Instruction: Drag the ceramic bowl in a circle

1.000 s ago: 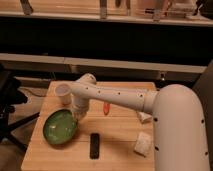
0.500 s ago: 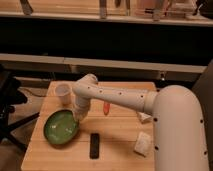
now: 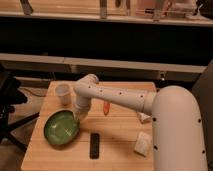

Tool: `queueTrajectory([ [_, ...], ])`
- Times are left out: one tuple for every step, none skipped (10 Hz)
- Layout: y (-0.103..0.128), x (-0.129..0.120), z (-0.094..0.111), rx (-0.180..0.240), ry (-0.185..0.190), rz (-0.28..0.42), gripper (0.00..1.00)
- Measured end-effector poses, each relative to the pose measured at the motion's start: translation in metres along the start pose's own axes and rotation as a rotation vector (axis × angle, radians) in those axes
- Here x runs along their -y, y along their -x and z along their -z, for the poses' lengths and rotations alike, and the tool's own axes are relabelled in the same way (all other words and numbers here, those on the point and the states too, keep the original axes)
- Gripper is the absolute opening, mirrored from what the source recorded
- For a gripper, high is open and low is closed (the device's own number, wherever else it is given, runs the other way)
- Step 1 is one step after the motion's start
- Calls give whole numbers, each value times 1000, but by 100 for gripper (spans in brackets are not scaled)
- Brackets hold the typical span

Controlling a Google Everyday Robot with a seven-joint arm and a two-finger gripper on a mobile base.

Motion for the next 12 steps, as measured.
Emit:
queueTrajectory([
  [-1,3,-1,5,-2,9,0],
  [-2,5,-3,8,-5,14,0],
  [-3,2,-3,10,-9,13,0],
  [-2,-1,-4,16,-9,13,0],
  [-2,-3,-4,17,-10,11,0],
  [-1,-4,-5,23,-10,11,0],
  [-1,-4,-6,25,-15,11,0],
  [-1,-5,-7,25,-20,9,0],
  [-1,-7,-6,25,-22,4,0],
  [-1,-10,-6,24,-23,-2,0],
  [-1,-14,-6,24,-25,-10,0],
  [-1,-16,-6,25,-26,-12,0],
])
